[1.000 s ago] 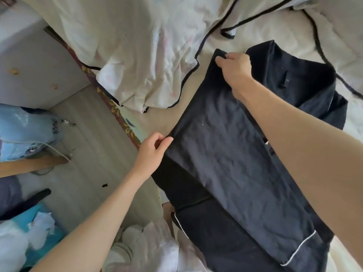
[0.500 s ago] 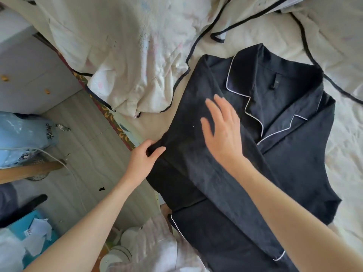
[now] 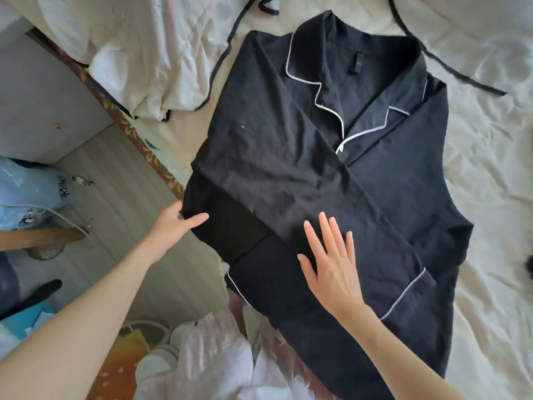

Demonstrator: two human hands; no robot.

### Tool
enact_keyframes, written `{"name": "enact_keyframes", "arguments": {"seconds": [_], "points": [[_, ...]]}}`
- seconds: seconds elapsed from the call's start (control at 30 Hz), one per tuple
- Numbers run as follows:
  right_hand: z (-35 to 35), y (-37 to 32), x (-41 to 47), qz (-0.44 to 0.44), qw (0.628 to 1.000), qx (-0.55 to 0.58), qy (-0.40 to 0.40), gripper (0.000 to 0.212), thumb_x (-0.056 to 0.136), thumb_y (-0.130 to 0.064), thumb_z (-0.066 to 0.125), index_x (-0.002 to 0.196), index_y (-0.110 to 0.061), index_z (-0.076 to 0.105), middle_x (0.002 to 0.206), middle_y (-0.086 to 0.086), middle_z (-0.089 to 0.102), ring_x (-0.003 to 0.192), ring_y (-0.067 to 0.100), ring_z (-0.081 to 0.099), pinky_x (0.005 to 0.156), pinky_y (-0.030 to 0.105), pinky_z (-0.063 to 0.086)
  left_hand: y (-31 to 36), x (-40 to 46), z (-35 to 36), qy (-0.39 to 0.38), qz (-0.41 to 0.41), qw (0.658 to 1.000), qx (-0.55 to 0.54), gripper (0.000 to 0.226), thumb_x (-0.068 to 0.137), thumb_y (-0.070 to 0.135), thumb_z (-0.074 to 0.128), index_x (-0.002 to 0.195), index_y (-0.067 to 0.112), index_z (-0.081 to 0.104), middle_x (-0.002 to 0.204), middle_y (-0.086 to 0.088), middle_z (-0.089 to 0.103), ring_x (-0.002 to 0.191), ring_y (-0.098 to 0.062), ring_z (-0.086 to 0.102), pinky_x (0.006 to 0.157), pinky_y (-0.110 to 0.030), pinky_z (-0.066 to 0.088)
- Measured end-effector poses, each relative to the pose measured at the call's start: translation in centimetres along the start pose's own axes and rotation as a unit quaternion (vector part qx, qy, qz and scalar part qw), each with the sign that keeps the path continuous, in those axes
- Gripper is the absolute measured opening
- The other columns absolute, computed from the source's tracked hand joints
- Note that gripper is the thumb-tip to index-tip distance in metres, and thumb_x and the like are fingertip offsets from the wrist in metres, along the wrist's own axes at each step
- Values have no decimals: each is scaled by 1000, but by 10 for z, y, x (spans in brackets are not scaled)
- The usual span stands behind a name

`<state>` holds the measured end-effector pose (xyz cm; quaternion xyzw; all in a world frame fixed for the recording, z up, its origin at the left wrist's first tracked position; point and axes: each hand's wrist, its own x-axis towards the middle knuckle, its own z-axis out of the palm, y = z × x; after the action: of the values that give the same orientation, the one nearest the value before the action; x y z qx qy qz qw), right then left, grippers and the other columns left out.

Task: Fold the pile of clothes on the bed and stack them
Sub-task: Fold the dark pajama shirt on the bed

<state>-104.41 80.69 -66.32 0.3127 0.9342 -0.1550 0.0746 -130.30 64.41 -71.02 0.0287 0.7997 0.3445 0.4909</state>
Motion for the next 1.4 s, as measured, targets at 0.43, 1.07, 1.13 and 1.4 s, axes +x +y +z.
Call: {"name": "enact_keyframes", "arguments": {"seconds": [0.43,1.07,1.13,1.4], "points": [[34,13,-105,46,999,-13,23,61,86,-23,67,140,-8,44,147,18,39,137,37,34,108,57,25,-66,-41,30,74,38,995,49,32,97,41,46,108,11,48,100,3,58,91,-13,53,73,-24,39],[26,26,-152,191,979,-11,-67,61,98,-27,46,150,-10,20,158,12,15,146,28,11,118,43,12,-150,-152,14,19,-35,996,78,27,94,23,57,116,7,57,106,-3,61,97,-19,57,82,-31,44],[24,26,-168,200,977,1,-74,60,98,-26,47,150,-10,23,158,11,16,146,28,11,117,46,14,-151,-164,15,11,-44,998,35,25,92,15,59,116,7,54,111,-6,62,101,-23,59,89,-40,48],[18,54,-236,341,937,74,27,40,92,-13,54,131,-3,51,132,17,52,123,37,45,100,48,35,-158,-195,24,36,-111,993,13,31,96,26,53,119,5,56,124,-15,60,111,-31,56,98,-50,45]]}}
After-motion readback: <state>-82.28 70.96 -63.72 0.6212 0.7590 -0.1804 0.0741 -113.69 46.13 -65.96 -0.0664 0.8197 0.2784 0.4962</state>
